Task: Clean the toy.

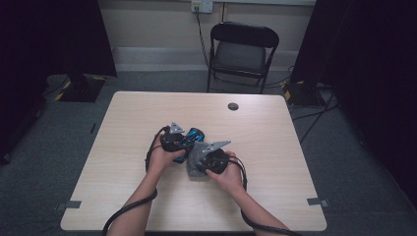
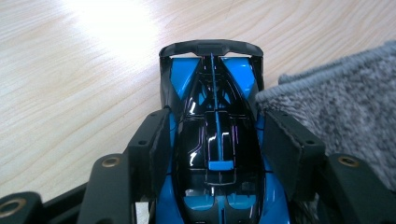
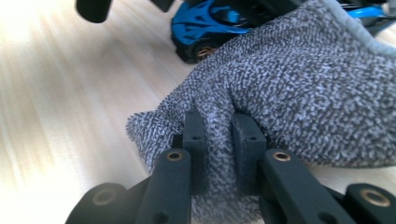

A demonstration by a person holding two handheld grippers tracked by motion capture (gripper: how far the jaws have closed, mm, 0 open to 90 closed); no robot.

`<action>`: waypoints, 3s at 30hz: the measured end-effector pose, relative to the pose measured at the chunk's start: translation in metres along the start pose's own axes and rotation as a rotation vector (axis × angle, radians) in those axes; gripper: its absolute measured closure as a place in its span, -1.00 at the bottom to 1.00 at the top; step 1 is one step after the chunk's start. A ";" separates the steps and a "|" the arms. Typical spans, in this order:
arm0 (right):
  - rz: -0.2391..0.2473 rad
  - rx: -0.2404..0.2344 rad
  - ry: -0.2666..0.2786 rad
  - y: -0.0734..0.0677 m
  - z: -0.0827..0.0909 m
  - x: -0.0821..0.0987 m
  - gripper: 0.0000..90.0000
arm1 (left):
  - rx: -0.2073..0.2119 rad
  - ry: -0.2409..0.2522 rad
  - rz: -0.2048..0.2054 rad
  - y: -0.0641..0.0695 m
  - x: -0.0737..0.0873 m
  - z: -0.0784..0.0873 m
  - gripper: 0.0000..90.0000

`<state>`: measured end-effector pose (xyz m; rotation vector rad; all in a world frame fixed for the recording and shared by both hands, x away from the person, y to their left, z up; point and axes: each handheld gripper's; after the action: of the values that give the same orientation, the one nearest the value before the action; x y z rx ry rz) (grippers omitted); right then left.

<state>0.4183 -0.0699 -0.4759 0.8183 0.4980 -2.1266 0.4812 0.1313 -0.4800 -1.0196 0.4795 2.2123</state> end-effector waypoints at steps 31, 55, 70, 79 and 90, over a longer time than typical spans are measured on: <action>0.074 -0.163 0.003 -0.031 -0.003 0.002 0.73 | -0.010 -0.002 -0.010 0.002 0.001 0.001 -0.05; 0.183 -0.271 -0.004 -0.045 0.016 0.017 0.72 | -0.011 -0.007 -0.007 0.002 0.001 0.002 -0.05; 0.078 -0.140 0.074 0.010 0.065 0.016 0.73 | -0.013 0.004 0.008 0.002 0.002 0.002 -0.05; 0.014 -0.047 0.081 0.046 0.077 0.018 0.73 | -0.012 0.004 0.001 0.002 0.003 0.003 -0.05; -0.120 0.129 0.101 0.086 0.068 0.012 0.73 | -0.011 0.012 0.003 0.002 0.004 0.003 -0.05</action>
<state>0.4538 -0.1686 -0.4426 0.9943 0.4770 -2.2542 0.4759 0.1335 -0.4813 -1.0391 0.4744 2.2149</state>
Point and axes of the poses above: each handheld gripper's, and its own axes: z roughly backward along the jaws, x roughly out of its underside, y roughly to its right, and after that the axes turned 3 degrees about x, right-handed
